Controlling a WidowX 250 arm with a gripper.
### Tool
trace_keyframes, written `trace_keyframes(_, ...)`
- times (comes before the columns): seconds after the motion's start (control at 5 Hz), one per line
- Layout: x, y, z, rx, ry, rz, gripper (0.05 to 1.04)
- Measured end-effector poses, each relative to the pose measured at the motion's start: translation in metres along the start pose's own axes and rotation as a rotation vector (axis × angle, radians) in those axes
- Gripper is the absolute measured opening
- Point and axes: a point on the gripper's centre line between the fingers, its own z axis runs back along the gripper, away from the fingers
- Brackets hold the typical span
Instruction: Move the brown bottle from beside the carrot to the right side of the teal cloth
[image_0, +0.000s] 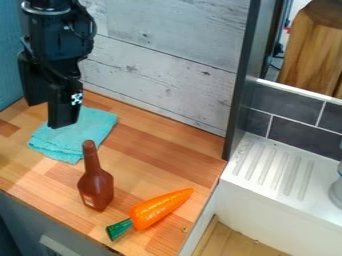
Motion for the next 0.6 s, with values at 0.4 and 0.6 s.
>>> trace_keyframes(0.4, 0.0, -0.004, -0.01, -0.017, 0.016, -0.007, 1.001)
trace_keyframes(0.6, 0.005, -0.011, -0.015, -0.034, 0.013, -0.003, 1.001)
